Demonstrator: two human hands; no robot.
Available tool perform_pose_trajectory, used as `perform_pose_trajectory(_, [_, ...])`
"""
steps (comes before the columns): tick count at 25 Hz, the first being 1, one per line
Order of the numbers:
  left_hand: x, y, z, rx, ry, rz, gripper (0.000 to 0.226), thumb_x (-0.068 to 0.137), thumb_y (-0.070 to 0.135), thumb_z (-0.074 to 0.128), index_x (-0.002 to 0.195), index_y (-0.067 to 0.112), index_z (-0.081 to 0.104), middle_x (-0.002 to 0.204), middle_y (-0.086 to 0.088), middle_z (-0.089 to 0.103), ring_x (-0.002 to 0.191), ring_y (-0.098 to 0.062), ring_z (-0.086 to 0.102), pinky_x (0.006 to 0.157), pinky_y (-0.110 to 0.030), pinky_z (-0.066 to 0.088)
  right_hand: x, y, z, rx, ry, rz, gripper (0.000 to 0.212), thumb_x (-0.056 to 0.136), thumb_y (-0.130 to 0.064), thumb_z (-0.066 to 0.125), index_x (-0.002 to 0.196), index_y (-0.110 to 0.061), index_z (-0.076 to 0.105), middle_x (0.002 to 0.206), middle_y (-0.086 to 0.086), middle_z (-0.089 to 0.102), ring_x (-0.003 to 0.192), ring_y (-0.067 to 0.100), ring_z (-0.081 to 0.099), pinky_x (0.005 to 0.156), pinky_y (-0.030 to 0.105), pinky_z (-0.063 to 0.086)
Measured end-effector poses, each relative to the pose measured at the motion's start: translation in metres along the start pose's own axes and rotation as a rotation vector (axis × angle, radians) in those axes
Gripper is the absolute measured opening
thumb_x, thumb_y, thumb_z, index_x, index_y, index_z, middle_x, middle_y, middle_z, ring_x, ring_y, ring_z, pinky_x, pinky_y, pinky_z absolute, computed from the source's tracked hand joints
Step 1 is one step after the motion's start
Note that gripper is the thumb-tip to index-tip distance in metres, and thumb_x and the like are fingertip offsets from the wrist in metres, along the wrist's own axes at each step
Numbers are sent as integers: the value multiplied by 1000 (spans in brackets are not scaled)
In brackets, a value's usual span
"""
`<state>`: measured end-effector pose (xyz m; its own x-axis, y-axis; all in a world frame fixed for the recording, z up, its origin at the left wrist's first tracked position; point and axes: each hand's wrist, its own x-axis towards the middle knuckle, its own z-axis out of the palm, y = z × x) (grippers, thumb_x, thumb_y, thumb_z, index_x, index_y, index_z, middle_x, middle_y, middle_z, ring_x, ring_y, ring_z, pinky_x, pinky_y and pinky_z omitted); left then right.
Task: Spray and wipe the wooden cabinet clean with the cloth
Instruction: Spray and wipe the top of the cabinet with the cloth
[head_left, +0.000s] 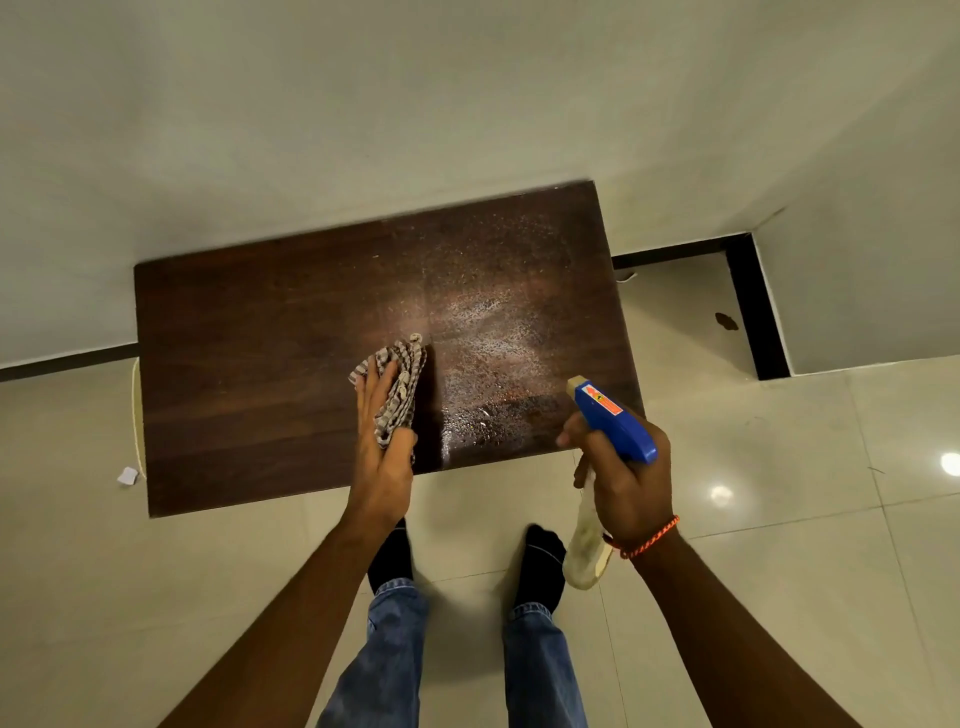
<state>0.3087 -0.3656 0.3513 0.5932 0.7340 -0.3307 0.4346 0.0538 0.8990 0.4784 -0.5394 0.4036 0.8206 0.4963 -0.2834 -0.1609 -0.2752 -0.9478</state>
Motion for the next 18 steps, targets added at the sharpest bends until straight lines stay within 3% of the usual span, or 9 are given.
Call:
perform_pose_trajectory(3, [1,3,16,346,-112,42,90,85,57,48,164,27,15,171,6,-15,154,-14,-25,123,-55,-10,-6,1,-10,-18,4,-31,24,80,-36,52,91,-23,69,70,15,68,45,18,57,45,25,51])
perform_pose_trajectory(5, [1,6,40,708,-177,133,101,88,83,30,165,22,6,169,-4,-24,153,-27,-29,122,-53,-11,-10,5,-15,-34,9,-49,19,81,-34,51,89,-28,67,69,10,67,46,15,57,45,23,50])
perform_pose_trajectory(6, [0,8,57,847,-192,170,102,89,85,16,164,18,3,168,-9,-24,153,-31,-27,124,-54,-8,-11,8,-17,-45,16,-54,17,82,-34,50,87,-29,66,68,6,67,47,15,58,45,22,50])
perform_pose_trajectory(8, [0,13,93,982,-209,206,93,97,75,5,163,10,0,169,-15,-18,155,-35,-20,127,-56,3,-11,12,-21,-63,46,-56,16,83,-33,50,83,-29,66,69,3,67,47,19,58,43,25,50])
perform_pose_trajectory(12, [3,25,154,1063,-262,332,80,106,55,28,162,6,-2,169,-20,-8,156,-41,-9,126,-56,14,-8,14,-27,-33,146,-36,14,82,-35,53,84,-34,67,62,9,62,48,31,57,44,37,52])
perform_pose_trajectory(15, [7,41,184,1148,-333,512,91,99,58,20,154,4,-27,168,-26,-4,154,-47,-3,126,-58,11,-2,19,-38,-63,196,-28,24,82,-33,53,82,-12,65,61,21,57,53,45,54,53,56,51])
perform_pose_trajectory(18, [13,46,198,1159,-317,515,83,103,54,23,160,3,-11,168,-25,-6,155,-45,-5,127,-55,12,1,15,-47,-85,216,-39,27,82,-31,52,80,-7,63,62,25,55,53,46,52,51,55,50])
